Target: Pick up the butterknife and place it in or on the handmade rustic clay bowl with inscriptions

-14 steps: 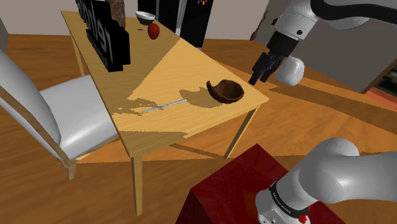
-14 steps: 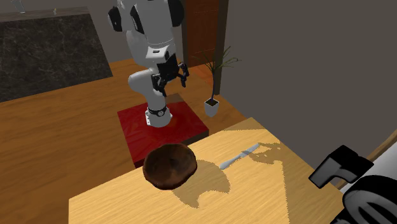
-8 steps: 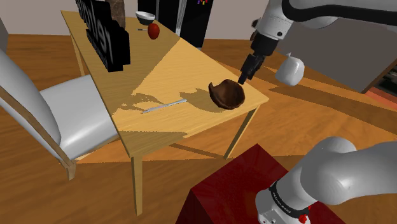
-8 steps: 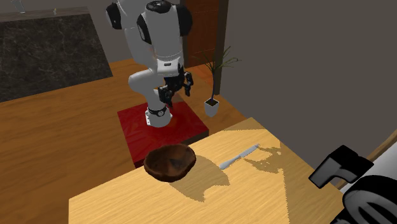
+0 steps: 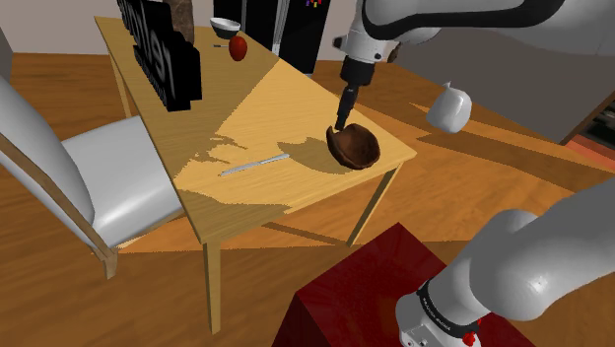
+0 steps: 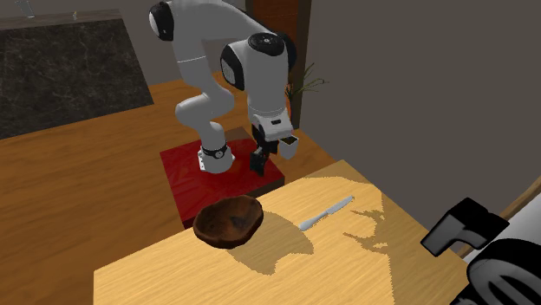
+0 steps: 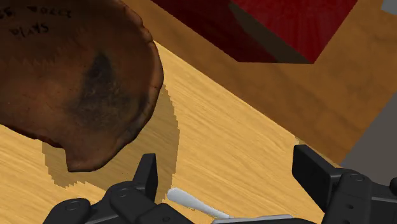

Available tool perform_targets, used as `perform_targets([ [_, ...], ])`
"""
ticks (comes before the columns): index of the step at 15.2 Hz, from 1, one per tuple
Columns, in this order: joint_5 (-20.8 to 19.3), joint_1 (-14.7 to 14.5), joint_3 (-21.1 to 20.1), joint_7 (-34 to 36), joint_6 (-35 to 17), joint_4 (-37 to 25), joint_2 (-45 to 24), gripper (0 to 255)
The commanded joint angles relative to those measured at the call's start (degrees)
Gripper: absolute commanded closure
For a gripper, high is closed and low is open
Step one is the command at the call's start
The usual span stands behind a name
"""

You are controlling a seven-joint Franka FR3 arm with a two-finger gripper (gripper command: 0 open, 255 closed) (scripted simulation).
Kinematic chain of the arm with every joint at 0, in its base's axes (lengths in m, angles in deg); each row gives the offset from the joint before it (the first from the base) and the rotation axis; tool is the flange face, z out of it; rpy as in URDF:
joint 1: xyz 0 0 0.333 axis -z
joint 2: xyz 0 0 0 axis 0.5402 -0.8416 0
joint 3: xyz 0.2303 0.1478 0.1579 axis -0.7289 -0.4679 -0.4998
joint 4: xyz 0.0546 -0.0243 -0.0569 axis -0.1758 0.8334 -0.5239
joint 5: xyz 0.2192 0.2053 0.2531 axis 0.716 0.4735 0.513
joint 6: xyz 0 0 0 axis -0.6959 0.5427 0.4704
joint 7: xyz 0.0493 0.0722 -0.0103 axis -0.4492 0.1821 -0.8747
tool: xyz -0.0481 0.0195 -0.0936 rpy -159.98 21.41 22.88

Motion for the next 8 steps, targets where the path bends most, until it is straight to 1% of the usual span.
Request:
perform_targets([
  [1, -0.57, -1.02, -0.26, -4.00, -0.94, -2.88, -4.82, 0],
  [8, -3.29, -4.11, -2.85, -15.42, -2.06, -14.26, -20.17, 0],
])
